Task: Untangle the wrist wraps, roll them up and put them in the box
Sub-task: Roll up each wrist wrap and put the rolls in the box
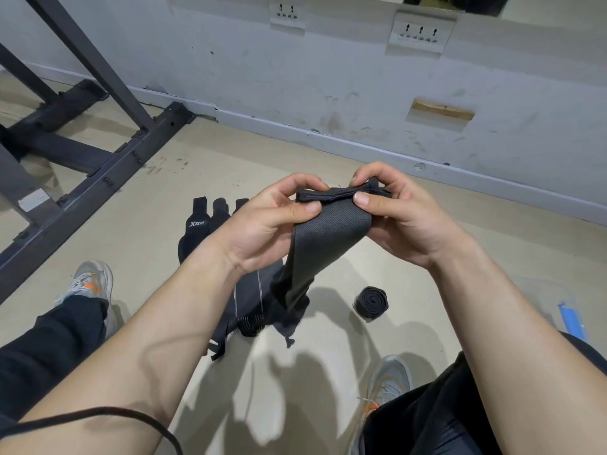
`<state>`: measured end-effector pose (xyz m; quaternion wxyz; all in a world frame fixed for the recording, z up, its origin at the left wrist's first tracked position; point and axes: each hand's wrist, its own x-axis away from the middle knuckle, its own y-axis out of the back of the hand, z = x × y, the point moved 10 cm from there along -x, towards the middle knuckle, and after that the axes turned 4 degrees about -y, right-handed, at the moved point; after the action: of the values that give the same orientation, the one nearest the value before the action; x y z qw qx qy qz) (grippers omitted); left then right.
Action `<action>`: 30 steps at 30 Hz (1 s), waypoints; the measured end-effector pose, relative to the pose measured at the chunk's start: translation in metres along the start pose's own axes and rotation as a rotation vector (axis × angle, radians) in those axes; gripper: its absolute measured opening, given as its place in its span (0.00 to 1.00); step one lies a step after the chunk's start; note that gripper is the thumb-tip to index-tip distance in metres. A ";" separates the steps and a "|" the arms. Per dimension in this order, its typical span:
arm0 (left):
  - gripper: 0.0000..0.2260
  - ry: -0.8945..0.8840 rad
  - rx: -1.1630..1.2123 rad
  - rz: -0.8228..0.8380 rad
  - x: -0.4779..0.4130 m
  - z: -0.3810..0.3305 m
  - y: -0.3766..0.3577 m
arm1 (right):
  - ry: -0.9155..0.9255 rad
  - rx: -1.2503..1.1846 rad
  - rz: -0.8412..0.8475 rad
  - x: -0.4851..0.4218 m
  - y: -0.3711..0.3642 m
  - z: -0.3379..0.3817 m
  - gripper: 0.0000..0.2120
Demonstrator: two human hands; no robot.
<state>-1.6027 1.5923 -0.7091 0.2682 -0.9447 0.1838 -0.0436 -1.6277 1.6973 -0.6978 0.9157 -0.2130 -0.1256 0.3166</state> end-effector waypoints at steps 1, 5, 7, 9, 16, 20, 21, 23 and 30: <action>0.17 0.009 0.007 -0.003 0.000 0.000 0.001 | -0.013 -0.012 -0.001 0.001 -0.001 -0.001 0.13; 0.15 0.031 0.013 -0.096 -0.001 -0.001 0.008 | -0.025 -0.012 -0.051 -0.002 0.004 -0.004 0.13; 0.11 0.022 -0.043 -0.127 -0.001 -0.004 0.004 | -0.015 0.021 -0.088 -0.005 0.008 -0.006 0.13; 0.08 0.017 -0.127 -0.193 0.000 -0.003 0.005 | -0.001 0.110 -0.137 -0.007 0.014 -0.006 0.14; 0.07 -0.051 -0.433 -0.396 -0.004 0.000 0.033 | -0.001 0.365 -0.193 -0.004 0.021 -0.003 0.08; 0.12 -0.066 -0.430 -0.438 -0.003 -0.003 0.036 | -0.037 0.348 -0.219 -0.001 0.027 -0.003 0.07; 0.12 -0.073 -0.439 -0.448 -0.002 -0.005 0.036 | -0.037 0.353 -0.268 -0.001 0.033 -0.002 0.09; 0.11 -0.099 -0.497 -0.474 -0.001 -0.011 0.036 | -0.039 0.371 -0.368 0.000 0.042 0.000 0.10; 0.09 -0.165 -0.694 -0.550 0.002 -0.020 0.040 | 0.036 0.371 -0.494 0.006 0.050 0.009 0.09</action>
<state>-1.6172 1.5498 -0.7128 -0.0724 -0.9928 -0.0922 0.0263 -1.6528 1.7398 -0.7127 0.9903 -0.0105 -0.0975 0.0980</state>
